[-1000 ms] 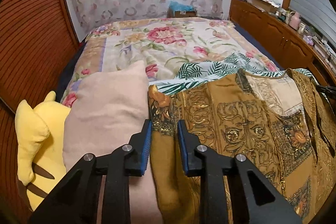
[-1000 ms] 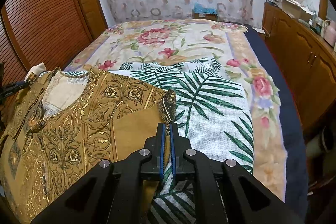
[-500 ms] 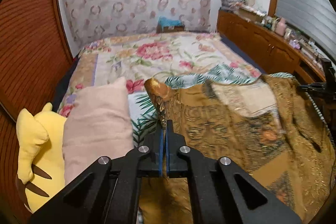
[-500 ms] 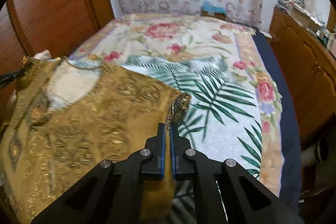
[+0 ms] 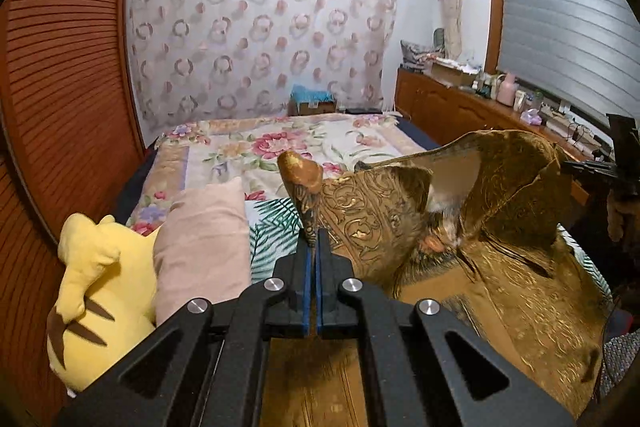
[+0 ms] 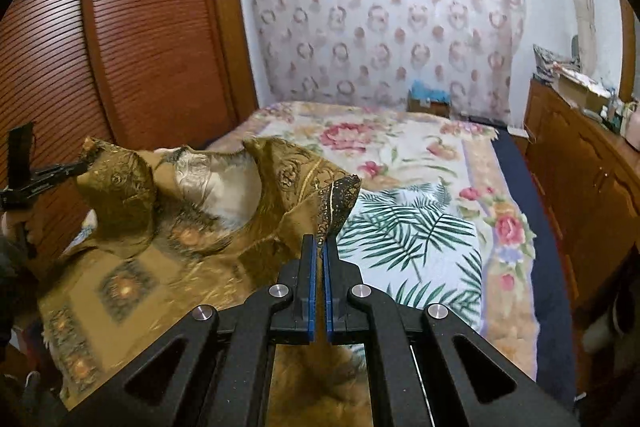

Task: Fold small clothes

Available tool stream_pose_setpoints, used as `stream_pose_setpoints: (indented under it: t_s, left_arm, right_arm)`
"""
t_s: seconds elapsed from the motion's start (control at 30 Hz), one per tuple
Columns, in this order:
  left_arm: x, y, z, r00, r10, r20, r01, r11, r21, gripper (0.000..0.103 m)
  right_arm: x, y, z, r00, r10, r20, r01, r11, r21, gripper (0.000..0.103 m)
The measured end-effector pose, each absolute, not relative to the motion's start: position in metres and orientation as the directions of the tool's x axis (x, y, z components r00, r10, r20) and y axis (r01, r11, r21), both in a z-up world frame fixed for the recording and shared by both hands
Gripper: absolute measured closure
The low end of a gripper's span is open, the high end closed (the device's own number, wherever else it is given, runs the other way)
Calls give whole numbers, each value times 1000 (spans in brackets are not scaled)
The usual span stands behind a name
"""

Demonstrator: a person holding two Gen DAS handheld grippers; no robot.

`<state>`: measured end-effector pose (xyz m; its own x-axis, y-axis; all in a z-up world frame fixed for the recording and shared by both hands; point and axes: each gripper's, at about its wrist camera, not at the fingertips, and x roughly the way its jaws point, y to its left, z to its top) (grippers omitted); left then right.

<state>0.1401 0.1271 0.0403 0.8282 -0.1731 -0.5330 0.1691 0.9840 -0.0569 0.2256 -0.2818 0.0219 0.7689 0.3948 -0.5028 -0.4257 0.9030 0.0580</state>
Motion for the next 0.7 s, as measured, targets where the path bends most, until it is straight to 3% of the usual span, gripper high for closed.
stream_pose_setpoints:
  t_s: [0.4, 0.7]
  left_arm:
    - [29, 147, 17, 843, -151, -516, 110, 988, -109, 101]
    - [-14, 148, -3, 818, -150, -555, 97, 988, -123, 101]
  right_arm:
    - [97, -307, -5, 760, 421, -496, -441, 894, 82, 101]
    - [25, -329, -21, 730, 387, -564, -402, 910, 105, 101]
